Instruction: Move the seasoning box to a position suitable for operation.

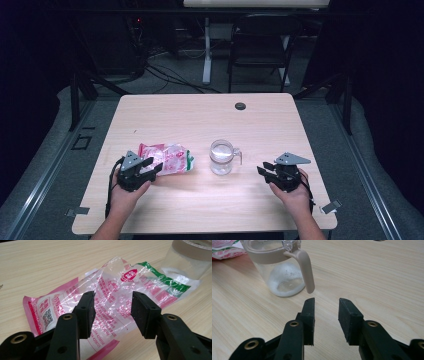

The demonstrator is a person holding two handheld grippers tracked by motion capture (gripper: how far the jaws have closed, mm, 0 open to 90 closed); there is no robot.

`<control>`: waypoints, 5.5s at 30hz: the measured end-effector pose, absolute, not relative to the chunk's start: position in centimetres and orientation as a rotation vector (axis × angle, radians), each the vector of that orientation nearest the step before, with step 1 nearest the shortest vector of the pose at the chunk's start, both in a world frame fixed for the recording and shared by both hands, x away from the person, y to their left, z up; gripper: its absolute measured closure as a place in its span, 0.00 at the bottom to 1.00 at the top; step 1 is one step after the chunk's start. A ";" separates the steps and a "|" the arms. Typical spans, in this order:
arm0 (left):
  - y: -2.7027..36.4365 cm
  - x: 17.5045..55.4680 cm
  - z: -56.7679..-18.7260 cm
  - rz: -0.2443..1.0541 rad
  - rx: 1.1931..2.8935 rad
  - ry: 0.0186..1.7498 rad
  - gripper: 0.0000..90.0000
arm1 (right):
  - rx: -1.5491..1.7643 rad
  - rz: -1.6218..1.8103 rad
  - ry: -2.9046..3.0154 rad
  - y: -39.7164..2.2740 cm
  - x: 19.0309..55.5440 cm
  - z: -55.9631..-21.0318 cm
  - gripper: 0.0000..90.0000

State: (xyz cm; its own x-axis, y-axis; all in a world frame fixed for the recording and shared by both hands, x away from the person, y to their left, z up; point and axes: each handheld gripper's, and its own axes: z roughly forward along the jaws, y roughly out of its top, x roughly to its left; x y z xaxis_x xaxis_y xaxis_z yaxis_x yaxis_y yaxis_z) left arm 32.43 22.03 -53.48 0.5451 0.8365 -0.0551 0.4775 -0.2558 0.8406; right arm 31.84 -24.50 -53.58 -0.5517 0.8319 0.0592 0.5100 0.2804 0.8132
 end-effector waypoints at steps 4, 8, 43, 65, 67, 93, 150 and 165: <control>22.1 32.2 -53.4 0.512 1.914 1.068 0.60 | 1.214 1.175 2.181 -24.2 32.3 -53.8 0.73; 22.3 31.5 -53.3 0.531 1.915 1.061 0.60 | 1.198 1.170 2.195 -23.7 32.7 -53.9 0.73; 27.1 26.5 -53.4 0.616 1.838 1.212 0.60 | 1.119 1.105 2.313 -17.6 38.7 -55.1 0.83; 24.8 28.5 -53.4 0.574 1.879 1.115 0.60 | 1.027 1.028 2.361 -17.8 35.6 -54.7 0.84; 24.1 29.0 -53.4 0.567 1.891 1.082 0.60 | 1.018 1.034 2.369 -17.7 35.0 -54.7 0.84; 19.2 30.9 -50.7 0.413 1.856 0.958 0.71 | 1.051 1.222 2.391 -18.6 29.6 -51.9 0.61; 11.7 32.1 -50.1 0.288 2.031 0.824 0.87 | 1.207 1.172 2.257 -16.0 30.6 -48.3 0.86; 11.1 32.0 -51.6 0.243 2.139 0.822 1.00 | 1.265 1.205 2.290 -16.3 30.8 -48.8 0.87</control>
State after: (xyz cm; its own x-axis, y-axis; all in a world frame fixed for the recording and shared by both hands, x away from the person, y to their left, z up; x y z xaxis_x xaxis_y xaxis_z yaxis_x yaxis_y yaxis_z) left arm 31.99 11.09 -51.59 0.7689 0.6312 -0.1015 0.4747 -0.4574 0.7519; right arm 30.78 -16.31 -48.83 -0.5869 0.7945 0.1558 0.5781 0.2766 0.7676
